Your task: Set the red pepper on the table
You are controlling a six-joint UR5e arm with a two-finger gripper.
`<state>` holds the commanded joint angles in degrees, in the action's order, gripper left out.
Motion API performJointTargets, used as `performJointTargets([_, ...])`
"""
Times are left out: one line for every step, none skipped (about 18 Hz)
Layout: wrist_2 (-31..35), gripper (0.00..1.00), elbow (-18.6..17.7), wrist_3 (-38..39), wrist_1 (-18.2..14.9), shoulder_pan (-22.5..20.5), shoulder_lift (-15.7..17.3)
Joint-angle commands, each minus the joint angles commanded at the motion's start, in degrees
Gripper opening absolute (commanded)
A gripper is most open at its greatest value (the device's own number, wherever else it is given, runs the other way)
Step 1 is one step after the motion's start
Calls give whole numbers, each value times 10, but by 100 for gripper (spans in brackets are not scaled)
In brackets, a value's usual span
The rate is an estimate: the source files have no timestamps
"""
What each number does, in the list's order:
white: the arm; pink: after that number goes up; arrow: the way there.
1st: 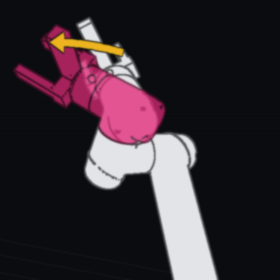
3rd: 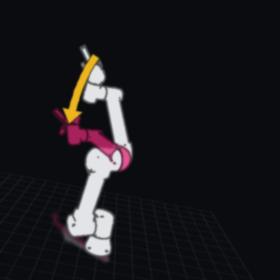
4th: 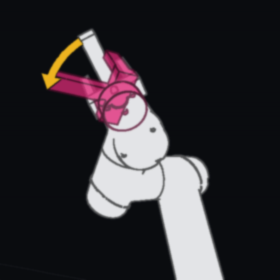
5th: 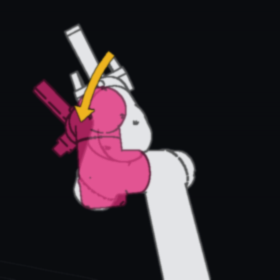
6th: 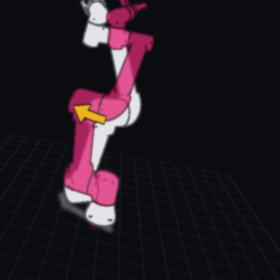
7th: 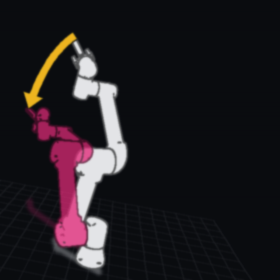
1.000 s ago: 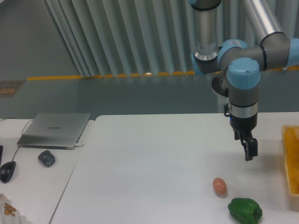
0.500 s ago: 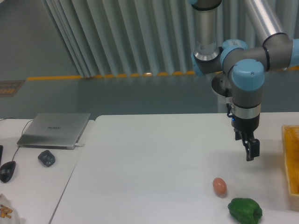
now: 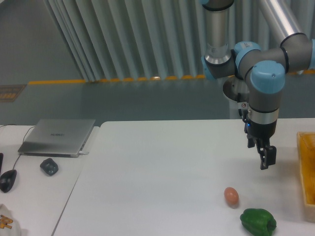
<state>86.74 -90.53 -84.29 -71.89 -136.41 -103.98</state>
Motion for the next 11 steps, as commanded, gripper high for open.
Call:
performJointTargets([5, 100, 0, -1, 0, 0, 2])
performJointTargets([6, 100, 0, -1, -2, 0, 2])
performJointTargets([7, 100, 0, -1, -2, 0, 2])
performJointTargets([7, 100, 0, -1, -2, 0, 2])
performJointTargets([7, 100, 0, -1, -2, -1, 2])
performJointTargets([7, 100, 0, -1, -2, -1, 2])
performJointTargets([8, 100, 0, -1, -1, -1, 2])
performJointTargets([8, 100, 0, -1, -1, -1, 2])
performJointTargets([8, 100, 0, -1, -1, -1, 2])
performJointTargets([8, 100, 0, -1, -1, -1, 2])
performJointTargets([8, 100, 0, -1, -1, -1, 2])
